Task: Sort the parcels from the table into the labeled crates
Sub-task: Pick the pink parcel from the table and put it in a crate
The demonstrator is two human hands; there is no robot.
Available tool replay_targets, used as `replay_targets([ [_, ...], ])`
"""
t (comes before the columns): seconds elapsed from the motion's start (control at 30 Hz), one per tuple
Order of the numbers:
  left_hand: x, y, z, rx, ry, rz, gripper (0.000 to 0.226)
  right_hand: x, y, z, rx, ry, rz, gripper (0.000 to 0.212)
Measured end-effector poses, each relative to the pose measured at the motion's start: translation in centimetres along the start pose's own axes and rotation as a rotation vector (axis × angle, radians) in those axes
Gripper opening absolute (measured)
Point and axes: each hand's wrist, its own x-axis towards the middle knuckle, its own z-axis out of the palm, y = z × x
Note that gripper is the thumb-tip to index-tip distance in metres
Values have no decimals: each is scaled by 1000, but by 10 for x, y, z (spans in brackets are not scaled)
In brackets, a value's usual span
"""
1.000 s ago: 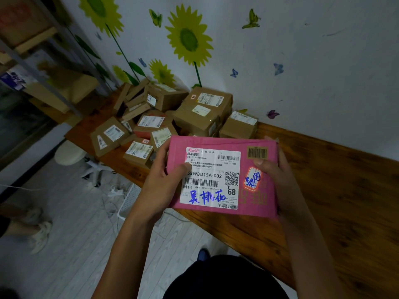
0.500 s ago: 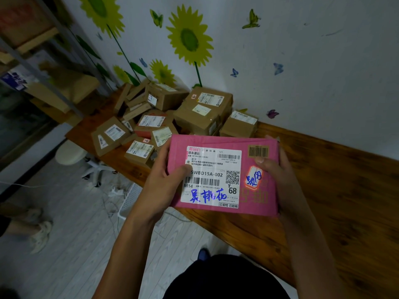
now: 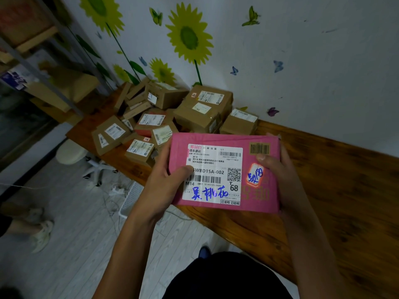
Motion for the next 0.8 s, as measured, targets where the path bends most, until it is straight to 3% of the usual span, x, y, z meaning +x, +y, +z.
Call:
replay_targets([
  [0.17,-1,-1,1,-12,-39,31,70,1,-1,-1,5,-9,-5,50],
  [0.33,0,-2,0,-30,-65,41,71,3,-1,-2,10,3,1,50],
  [0.53,0,-3,-1,-32,-121,41,97,5,-1,-4,12,7,-8,54],
  [0.8,0,-3,-1,-2,-159,37,93,9,3,-7,16,29,-16,67],
])
